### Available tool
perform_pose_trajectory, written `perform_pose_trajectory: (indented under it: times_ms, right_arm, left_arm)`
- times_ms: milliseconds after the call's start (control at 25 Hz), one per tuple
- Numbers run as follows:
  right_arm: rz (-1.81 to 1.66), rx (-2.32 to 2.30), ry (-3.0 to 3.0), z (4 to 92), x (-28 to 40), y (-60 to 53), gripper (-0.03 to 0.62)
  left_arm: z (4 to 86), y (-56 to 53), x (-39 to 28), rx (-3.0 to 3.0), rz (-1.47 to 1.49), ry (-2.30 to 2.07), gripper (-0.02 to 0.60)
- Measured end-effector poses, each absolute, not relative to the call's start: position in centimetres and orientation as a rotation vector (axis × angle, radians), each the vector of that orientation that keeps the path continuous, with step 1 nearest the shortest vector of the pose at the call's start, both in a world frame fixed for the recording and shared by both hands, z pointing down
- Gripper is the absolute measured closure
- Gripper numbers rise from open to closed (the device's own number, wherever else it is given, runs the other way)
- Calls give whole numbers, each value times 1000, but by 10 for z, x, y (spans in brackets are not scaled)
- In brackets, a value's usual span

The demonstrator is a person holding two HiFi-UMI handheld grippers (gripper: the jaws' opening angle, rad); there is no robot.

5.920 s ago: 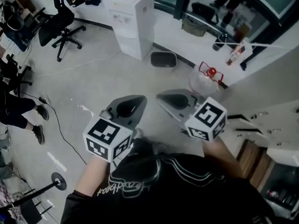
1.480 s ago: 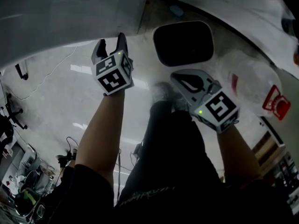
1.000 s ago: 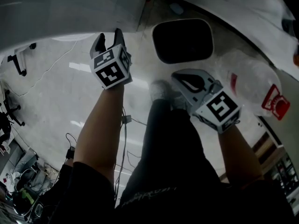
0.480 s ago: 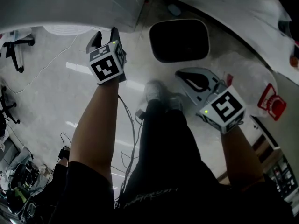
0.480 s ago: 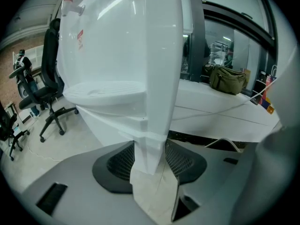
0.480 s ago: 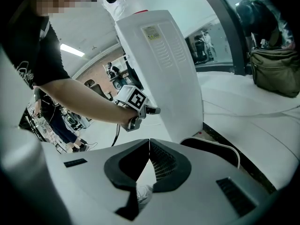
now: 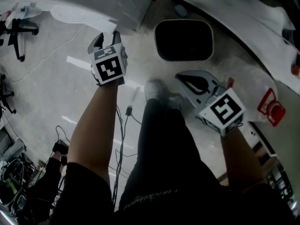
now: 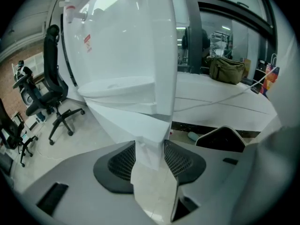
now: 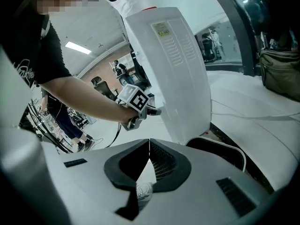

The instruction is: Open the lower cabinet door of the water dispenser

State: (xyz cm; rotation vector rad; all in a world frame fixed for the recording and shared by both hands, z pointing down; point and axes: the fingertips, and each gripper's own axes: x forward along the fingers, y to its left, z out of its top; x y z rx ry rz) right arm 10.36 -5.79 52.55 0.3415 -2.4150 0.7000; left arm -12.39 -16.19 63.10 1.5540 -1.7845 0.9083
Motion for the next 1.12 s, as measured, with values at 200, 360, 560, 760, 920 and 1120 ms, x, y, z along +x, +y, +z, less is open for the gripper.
perform_pose_trajectory:
  times_ms: [200, 360, 560, 760, 920, 1120]
  right_arm:
    - [684, 275, -2424, 523, 96, -46, 580]
    - [684, 245, -2430, 519, 93, -44, 580]
    - [652, 191, -2438, 519, 91, -41, 580]
    - [649, 167, -2419, 523, 91, -34, 580]
    - [630, 153, -2425, 523, 79, -27, 580]
    - [646, 149, -2420, 524, 64, -21, 580]
  left_arm:
    - [632, -138, -132, 1491, 926, -1802, 431]
    - [633, -122, -139, 1468, 976, -1806, 477]
    - [632, -111, -149, 1479, 1014, -1811, 483]
    - [632, -97, -161, 1485, 1036, -1800, 488]
    - [632, -87, -172, 1521, 1050, -1787, 488]
    - [632, -71, -192, 1487, 1028, -1793, 495]
